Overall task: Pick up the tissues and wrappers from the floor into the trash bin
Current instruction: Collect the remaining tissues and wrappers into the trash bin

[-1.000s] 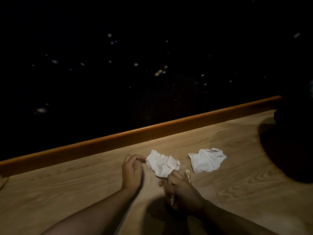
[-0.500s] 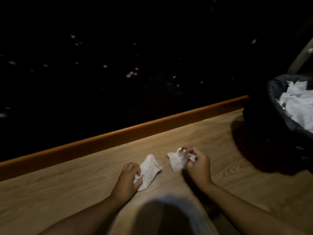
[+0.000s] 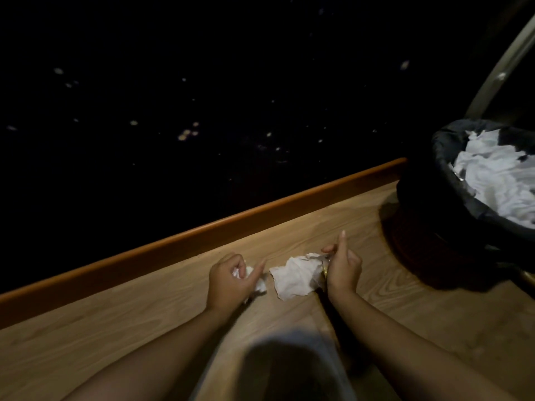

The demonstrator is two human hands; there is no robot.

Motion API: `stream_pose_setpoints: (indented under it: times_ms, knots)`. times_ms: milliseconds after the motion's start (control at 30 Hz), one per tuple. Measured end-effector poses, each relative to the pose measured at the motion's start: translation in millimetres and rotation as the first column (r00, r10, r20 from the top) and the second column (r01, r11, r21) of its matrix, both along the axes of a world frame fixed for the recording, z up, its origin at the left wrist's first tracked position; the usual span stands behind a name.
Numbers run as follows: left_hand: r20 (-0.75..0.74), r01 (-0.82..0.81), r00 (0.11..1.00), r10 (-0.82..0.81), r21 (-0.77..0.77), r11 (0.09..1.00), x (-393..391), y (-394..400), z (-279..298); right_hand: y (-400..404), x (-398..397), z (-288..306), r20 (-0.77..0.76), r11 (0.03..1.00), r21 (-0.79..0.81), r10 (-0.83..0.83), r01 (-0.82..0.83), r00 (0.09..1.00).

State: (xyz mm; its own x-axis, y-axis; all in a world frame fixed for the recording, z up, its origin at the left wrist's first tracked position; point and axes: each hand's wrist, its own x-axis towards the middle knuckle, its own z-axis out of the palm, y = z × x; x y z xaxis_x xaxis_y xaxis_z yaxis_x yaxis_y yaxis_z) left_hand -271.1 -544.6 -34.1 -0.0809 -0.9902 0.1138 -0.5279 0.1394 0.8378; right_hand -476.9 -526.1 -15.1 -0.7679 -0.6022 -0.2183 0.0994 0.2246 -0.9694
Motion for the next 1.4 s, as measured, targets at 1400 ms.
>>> stream_pose_setpoints:
  times_ms: [1400]
  knots:
    - [-0.162,0.078,0.982,-0.095,-0.106,0.991,-102,-34,129,2,-74,107,-0.722,0.93,0.097,0.31,-0.354,0.618]
